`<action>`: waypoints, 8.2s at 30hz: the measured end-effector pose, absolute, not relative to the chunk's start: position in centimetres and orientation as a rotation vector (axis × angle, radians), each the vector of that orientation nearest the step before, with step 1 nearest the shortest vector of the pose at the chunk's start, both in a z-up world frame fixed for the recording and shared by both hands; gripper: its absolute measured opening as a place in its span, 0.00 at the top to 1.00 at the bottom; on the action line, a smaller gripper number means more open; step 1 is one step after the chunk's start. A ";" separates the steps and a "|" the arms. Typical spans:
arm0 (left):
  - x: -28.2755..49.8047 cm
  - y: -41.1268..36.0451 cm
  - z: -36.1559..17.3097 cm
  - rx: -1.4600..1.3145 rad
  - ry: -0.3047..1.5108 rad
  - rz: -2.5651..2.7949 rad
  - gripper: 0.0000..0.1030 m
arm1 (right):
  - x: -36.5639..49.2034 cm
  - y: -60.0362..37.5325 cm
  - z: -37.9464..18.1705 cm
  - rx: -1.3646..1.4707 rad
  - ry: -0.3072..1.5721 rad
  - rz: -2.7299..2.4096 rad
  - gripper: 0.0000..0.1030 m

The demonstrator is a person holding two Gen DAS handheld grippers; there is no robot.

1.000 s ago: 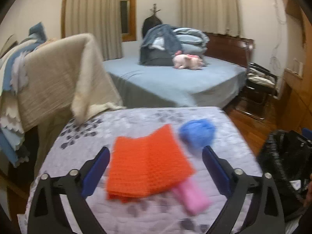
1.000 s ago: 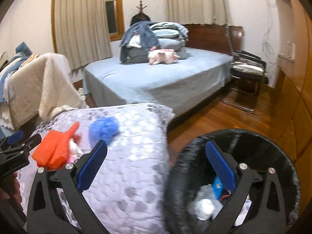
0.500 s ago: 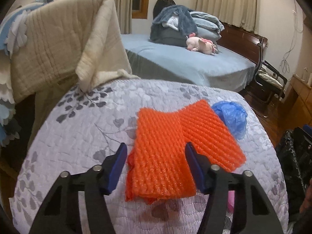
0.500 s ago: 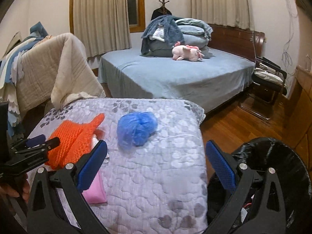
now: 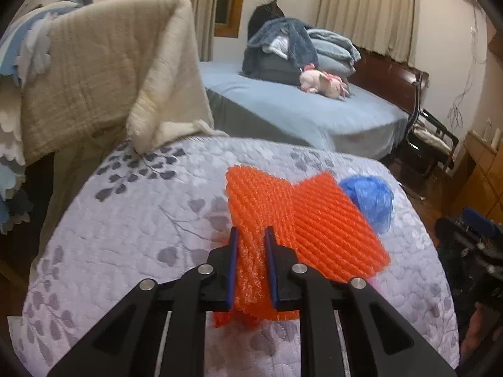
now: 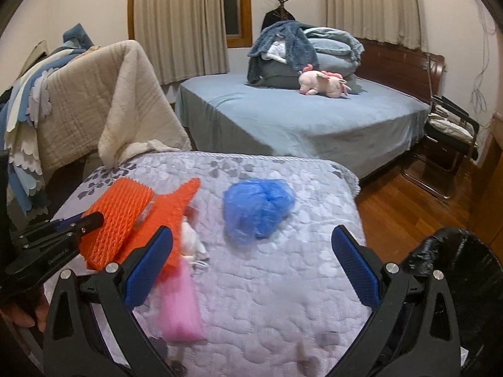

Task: Collect trash
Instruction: 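Grasp an orange mesh piece with the left tool while the right tool grasps another, then lift both orange mesh pieces and carry them over the bin, then open both tools to drop the orange mesh pieces into the bin, then move the left tool back to the pillow and close on the red plastic bag, then lift the red bag with the left tool while the right tool grasps the blue plastic bag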

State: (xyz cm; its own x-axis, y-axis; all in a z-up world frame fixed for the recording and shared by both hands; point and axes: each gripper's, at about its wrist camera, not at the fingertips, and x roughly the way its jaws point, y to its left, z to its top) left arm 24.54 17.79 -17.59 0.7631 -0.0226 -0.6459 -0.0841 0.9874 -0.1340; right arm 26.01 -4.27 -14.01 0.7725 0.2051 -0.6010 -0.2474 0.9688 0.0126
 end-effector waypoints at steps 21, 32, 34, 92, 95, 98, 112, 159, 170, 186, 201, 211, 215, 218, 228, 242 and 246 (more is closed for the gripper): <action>22.1 22.9 -17.1 -0.179 0.688 0.139 0.84 | 28.1 2.5 -17.4 -0.093 0.725 0.373 0.33; 21.8 22.6 -17.3 -0.187 0.696 0.135 0.84 | 28.0 3.4 -18.3 -0.115 0.771 0.422 0.78; 21.7 22.5 -17.2 -0.185 0.695 0.135 0.84 | 27.8 3.2 -17.9 -0.103 0.762 0.438 0.85; 21.2 2.5 -10.6 -0.049 0.621 -0.216 0.84 | 19.1 -17.1 -6.7 0.036 0.573 0.169 0.87; 21.1 0.8 -10.5 -0.041 0.619 -0.246 0.84 | 18.6 -18.5 -6.6 0.039 0.569 0.139 0.87; 21.1 -0.7 -10.4 -0.036 0.618 -0.280 0.84 | 18.1 -19.9 -6.6 0.041 0.567 0.113 0.87; 20.7 -7.9 -10.3 -0.014 0.618 -0.434 0.84 | 15.5 -26.4 -6.5 0.069 0.559 -0.030 0.87; 22.9 -11.8 -12.4 0.001 0.640 -0.463 0.13 | 12.5 -34.7 -10.9 0.078 0.599 -0.346 0.05; 21.9 0.3 -11.4 -0.051 0.600 -0.200 0.06 | 16.2 -26.4 -10.0 0.026 0.584 -0.153 0.05; 21.2 12.1 -13.3 -0.085 0.613 0.052 0.06 | 21.5 -13.9 -10.5 -0.014 0.585 0.110 0.05; 24.4 17.1 -19.5 -0.104 0.716 0.151 0.08 | 26.8 -9.2 -15.0 -0.032 0.635 0.141 0.05; 26.4 17.3 -21.9 -0.125 0.785 0.118 0.20 | 28.8 -8.3 -16.7 -0.053 0.667 0.140 0.05; 27.1 17.3 -22.7 -0.158 0.822 0.081 0.32 | 29.2 -8.0 -17.0 -0.066 0.672 0.142 0.05; 27.6 17.2 -23.2 -0.174 0.846 0.061 0.50 | 29.6 -7.8 -17.1 -0.071 0.675 0.145 0.05; 28.3 16.9 -21.5 -0.166 0.789 0.056 0.59 | 32.2 -6.3 -17.6 -0.069 0.682 0.164 0.05; 30.7 18.4 -19.9 -0.161 0.743 0.115 0.59 | 36.6 -4.1 -19.0 -0.080 0.712 0.167 0.05; 30.9 18.7 -19.9 -0.159 0.744 0.118 0.59 | 38.2 -3.1 -20.0 -0.107 0.748 0.158 0.05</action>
State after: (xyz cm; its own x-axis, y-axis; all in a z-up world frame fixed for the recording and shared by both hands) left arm 30.95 18.71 -19.90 0.7298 0.0505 -0.6818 -0.1630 0.9814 -0.1018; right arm 38.18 -3.12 -19.95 0.7218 0.1045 -0.6842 -0.1810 0.9826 -0.0409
